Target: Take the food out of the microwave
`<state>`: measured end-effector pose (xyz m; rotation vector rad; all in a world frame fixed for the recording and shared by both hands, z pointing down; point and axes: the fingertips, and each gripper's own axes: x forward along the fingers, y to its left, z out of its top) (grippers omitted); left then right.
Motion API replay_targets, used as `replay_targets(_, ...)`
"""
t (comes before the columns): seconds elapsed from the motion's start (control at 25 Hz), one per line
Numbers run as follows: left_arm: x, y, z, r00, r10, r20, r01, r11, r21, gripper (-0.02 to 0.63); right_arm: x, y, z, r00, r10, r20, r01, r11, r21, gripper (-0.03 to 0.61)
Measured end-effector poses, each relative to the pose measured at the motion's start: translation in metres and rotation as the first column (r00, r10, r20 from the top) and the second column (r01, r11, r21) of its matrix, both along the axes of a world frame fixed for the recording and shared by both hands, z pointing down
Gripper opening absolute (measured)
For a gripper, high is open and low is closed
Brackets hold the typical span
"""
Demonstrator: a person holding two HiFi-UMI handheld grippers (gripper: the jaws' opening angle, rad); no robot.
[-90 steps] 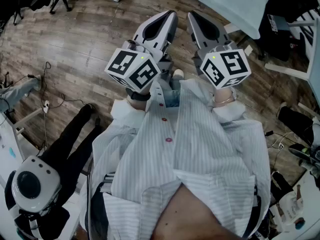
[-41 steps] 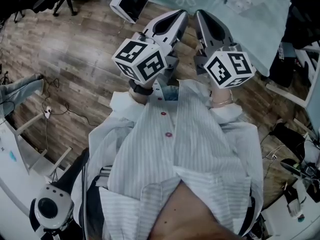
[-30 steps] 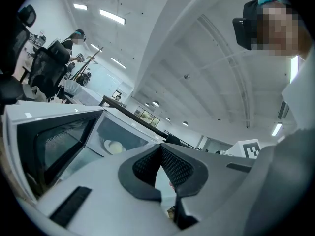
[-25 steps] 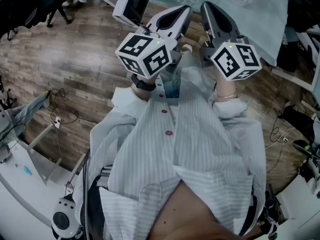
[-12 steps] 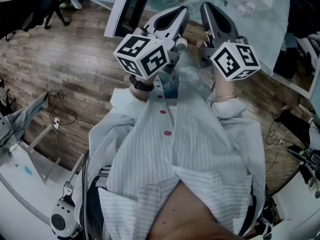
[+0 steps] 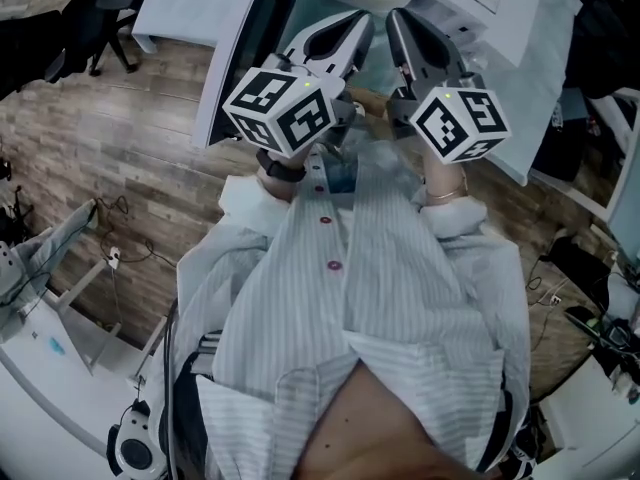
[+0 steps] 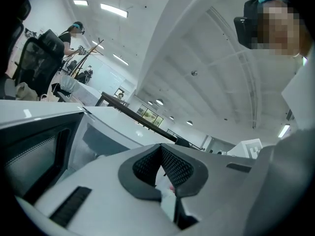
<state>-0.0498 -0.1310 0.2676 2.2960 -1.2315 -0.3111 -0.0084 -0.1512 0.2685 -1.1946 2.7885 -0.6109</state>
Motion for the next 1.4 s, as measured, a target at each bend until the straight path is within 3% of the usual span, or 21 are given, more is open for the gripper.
replay_targets(0.4,0.013,-0.051,-0.002,0.999,-0.033,-0.008,0.033,0.999,0.008,0.008,0.017,-0.042,0.001,1.000,-0.026,0.001,0.026,1.000,-0.006,0.034)
replay_targets(0.8,0.022,-0.073,-0.008,1.000,0.030,0.006,-0.030,0.999,0.011,0.008,0.018,-0.059,0.000,1.000,0.010,0.024,-0.009,1.000,-0.026,0.034)
replay_targets(1.4,0.029,-0.091,0.025,0.997,0.073,-0.008,-0.074,0.994,-0.083,0.008,0.028,-0.070,0.027,0.998,0.055,0.017,-0.053,0.995,-0.089,0.034)
